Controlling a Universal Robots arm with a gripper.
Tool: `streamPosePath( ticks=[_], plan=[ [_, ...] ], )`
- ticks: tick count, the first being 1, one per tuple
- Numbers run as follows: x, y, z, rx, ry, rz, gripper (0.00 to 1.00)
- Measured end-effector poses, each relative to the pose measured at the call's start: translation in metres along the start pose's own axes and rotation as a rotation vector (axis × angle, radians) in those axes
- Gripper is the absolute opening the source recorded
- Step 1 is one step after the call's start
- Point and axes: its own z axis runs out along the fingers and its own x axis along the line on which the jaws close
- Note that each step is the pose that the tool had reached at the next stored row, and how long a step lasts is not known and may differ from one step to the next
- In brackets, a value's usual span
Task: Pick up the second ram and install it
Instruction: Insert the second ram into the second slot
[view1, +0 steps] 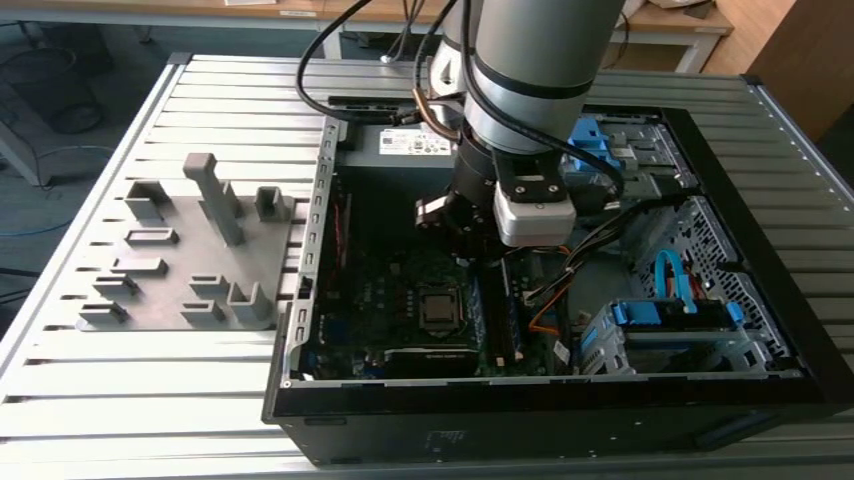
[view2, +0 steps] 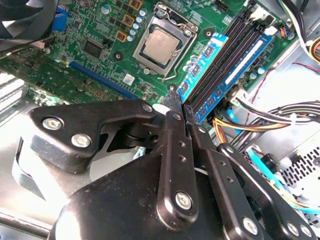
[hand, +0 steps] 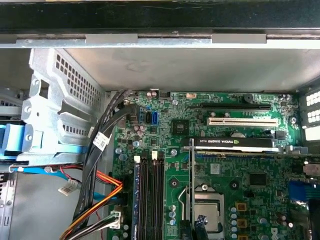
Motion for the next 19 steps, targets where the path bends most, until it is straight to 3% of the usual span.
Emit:
streamPosePath(
  ticks=[7, 16, 19],
  plan=[
    [0.0000, 0.0000, 0.0000, -0.0016, 0.0021, -0.033, 0.14],
    [0.0000, 0.0000, 0.0001, -0.0059, 0.0077, -0.122, 0.14],
    [0.0000, 0.0000, 0.0001, 0.0048, 0.0076, -0.109, 0.14]
  ],
)
